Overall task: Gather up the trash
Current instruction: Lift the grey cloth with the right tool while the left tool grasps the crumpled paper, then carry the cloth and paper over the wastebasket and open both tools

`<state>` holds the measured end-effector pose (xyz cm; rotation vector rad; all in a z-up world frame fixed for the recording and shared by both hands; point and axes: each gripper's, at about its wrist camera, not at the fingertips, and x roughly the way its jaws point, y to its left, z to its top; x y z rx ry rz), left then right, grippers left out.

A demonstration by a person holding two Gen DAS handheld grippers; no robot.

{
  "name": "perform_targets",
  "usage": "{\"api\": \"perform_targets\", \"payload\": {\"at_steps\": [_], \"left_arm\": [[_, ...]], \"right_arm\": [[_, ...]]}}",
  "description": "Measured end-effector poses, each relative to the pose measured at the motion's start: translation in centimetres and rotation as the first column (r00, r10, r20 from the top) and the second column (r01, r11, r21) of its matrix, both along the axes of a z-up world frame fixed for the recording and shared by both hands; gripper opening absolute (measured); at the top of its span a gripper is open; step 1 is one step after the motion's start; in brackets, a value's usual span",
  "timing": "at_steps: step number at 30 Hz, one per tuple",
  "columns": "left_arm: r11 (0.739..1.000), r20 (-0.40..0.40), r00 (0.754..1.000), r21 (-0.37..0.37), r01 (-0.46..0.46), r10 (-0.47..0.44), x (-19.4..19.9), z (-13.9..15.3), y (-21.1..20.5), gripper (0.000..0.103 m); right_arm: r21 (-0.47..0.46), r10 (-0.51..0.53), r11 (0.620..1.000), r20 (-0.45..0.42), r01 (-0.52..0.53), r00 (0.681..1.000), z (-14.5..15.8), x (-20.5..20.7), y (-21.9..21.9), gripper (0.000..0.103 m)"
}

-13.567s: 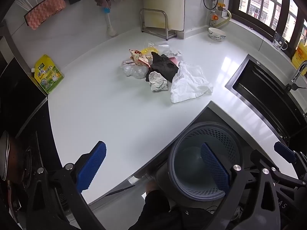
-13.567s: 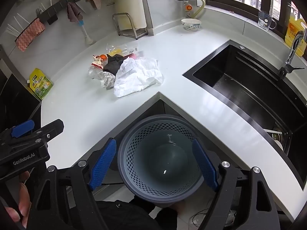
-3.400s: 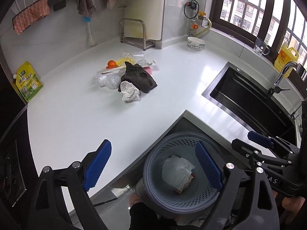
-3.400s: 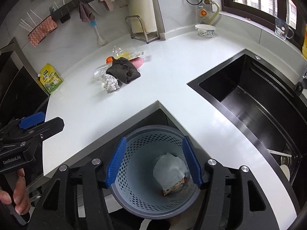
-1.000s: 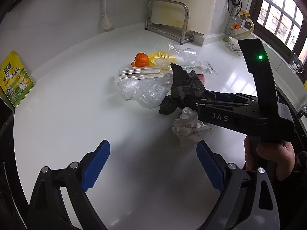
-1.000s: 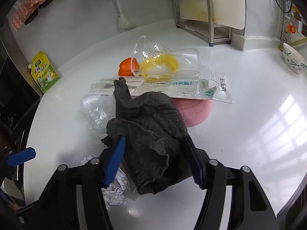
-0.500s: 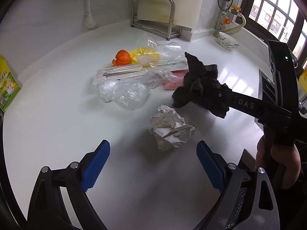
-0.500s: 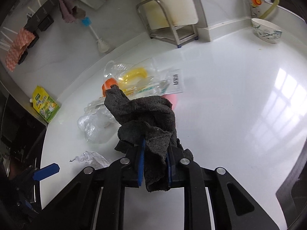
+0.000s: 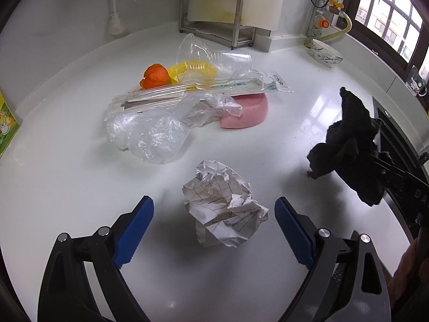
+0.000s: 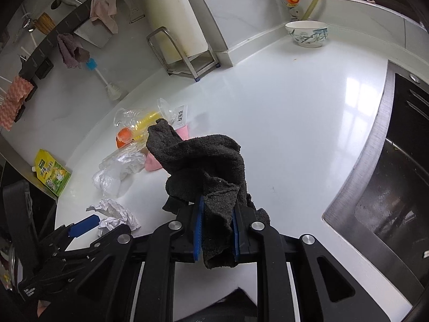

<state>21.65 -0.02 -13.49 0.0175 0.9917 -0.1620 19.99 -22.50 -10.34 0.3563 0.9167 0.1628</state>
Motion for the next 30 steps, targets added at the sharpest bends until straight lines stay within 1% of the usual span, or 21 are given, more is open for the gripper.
{"api": "perform_targets", "payload": {"at_steps": [2,4,6,8,9,10,11,15,20,25,30], "left_arm": [[1.0,0.007,1.0,0.004,-0.014,0.014,0.2,-0.2,0.1,0.087],[1.0,0.003,1.0,0.003,-0.022,0.022,0.3,-0.4,0.2,0.077],[1.0,-0.003,1.0,0.015,-0.026,0.026,0.3,-0.7,0.2,0.071],[0.999,0.008,1.0,0.037,-0.025,0.025,0.1,-0.9,0.0,0.065],[0.999,0.006,1.0,0.046,-0.023,0.023,0.1,-1.0,0.0,0.058],[0.999,-0.004,1.0,0.045,-0.022,0.023,0.1,-1.2,0.0,0.048],[0.999,-0.013,1.0,0.042,-0.025,0.026,0.1,-1.3,0.1,0.047],[0.999,0.002,0.999,0.037,-0.036,0.036,-0.5,-0.7,0.6,0.046],[0.998,0.02,0.999,0.045,-0.033,0.032,-2.6,1.2,1.1,0.046],[0.999,0.015,1.0,0.047,-0.006,0.006,-6.0,3.6,1.1,0.046],[0.998,0.02,0.999,0.054,0.04,-0.041,-10.7,5.5,-0.4,0.046]], "right_arm": [[-0.006,-0.004,1.0,0.006,0.004,1.0,0.2,-0.7,0.0,0.017],[-0.01,-0.006,1.0,0.009,0.006,1.0,0.3,-1.4,0.0,0.017],[-0.003,-0.01,1.0,0.01,0.01,1.0,0.5,-2.0,0.0,0.017],[0.003,-0.011,1.0,0.009,0.011,1.0,0.6,-2.5,0.0,0.017],[0.002,-0.011,1.0,0.008,0.011,1.0,0.7,-2.8,0.1,0.017],[-0.001,-0.012,1.0,0.008,0.012,1.0,0.7,-3.1,0.1,0.017],[-0.003,-0.012,1.0,0.008,0.012,1.0,0.8,-3.5,0.2,0.017],[-0.002,-0.012,1.0,0.01,0.012,1.0,1.4,-5.1,0.3,0.017],[0.002,-0.015,1.0,-0.005,0.015,1.0,1.9,-7.5,0.1,0.017],[-0.003,-0.017,1.0,-0.028,0.017,0.999,2.9,-11.1,-0.4,0.017],[-0.018,-0.015,1.0,-0.05,0.014,0.999,4.0,-15.4,-1.2,0.017]]}}
